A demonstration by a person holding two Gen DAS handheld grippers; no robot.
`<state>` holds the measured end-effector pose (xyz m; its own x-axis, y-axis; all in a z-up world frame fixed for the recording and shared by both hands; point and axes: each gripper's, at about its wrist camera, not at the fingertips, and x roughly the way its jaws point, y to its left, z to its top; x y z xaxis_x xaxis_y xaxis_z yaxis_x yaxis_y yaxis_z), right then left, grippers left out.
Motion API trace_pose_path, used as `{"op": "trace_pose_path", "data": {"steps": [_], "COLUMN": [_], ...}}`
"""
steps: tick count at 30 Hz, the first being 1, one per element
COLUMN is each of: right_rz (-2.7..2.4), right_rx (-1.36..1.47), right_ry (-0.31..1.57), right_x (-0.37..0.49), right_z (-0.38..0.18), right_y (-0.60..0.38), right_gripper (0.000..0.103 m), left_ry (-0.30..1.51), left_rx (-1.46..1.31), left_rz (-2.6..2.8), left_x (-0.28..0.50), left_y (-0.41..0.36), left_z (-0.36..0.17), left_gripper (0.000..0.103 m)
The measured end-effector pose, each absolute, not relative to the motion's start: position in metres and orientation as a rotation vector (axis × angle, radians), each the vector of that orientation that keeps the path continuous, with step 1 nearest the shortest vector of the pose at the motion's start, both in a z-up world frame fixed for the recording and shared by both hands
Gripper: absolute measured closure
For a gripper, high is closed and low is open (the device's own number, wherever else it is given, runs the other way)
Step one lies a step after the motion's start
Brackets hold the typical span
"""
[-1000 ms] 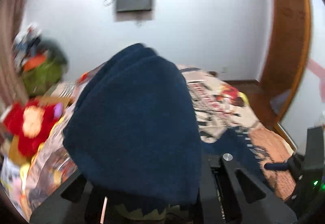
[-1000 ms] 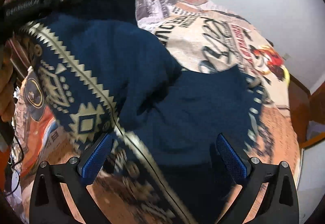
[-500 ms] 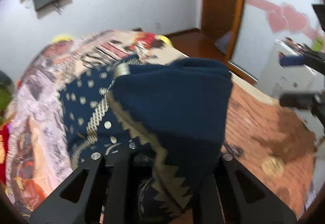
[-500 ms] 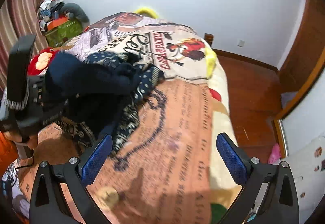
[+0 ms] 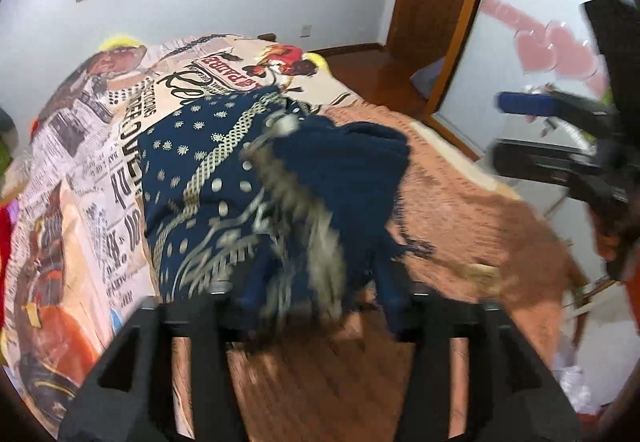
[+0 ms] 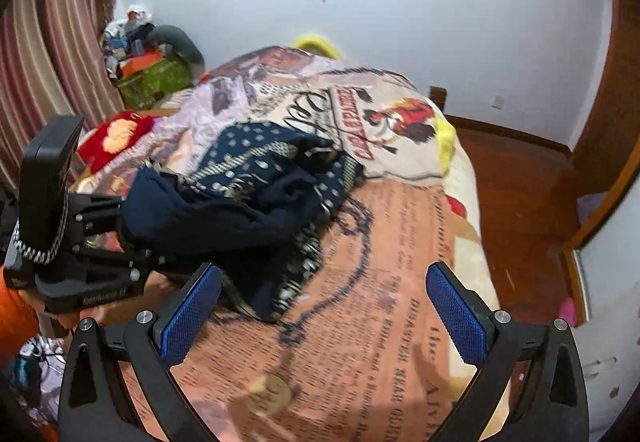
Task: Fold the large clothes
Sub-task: 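Grasp the patterned jacket bundle with the left gripper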
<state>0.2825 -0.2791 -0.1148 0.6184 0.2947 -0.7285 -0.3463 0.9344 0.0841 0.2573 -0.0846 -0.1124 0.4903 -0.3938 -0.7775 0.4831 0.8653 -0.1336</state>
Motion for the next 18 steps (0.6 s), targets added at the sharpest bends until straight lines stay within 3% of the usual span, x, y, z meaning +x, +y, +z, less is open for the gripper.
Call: {"op": "trace_pose_path", "data": {"steps": [5, 10, 18], "right_rz": [0.411, 0.462, 0.528], "right_rx": [-0.076, -0.051, 0.038], "right_ry": [0.792, 0.799, 0.946], "right_x": [0.295, 0.319, 0.379], "right_z": [-0.098, -0.089, -0.112], "right_y": [-0.261, -0.242, -0.199], "right_gripper": [0.001, 0.001, 0.001], "left_ry": [0.875, 0.853, 0.963], "left_rx": [0.064, 0.041, -0.043], "left_rz": [-0.530, -0.367, -0.256], "left_x": [0.242, 0.259, 0.316], "left_y": [-0.051, -0.006, 0.027], "left_z": [-0.084, -0.074, -0.128], "left_gripper": [0.037, 0.035, 0.033]}}
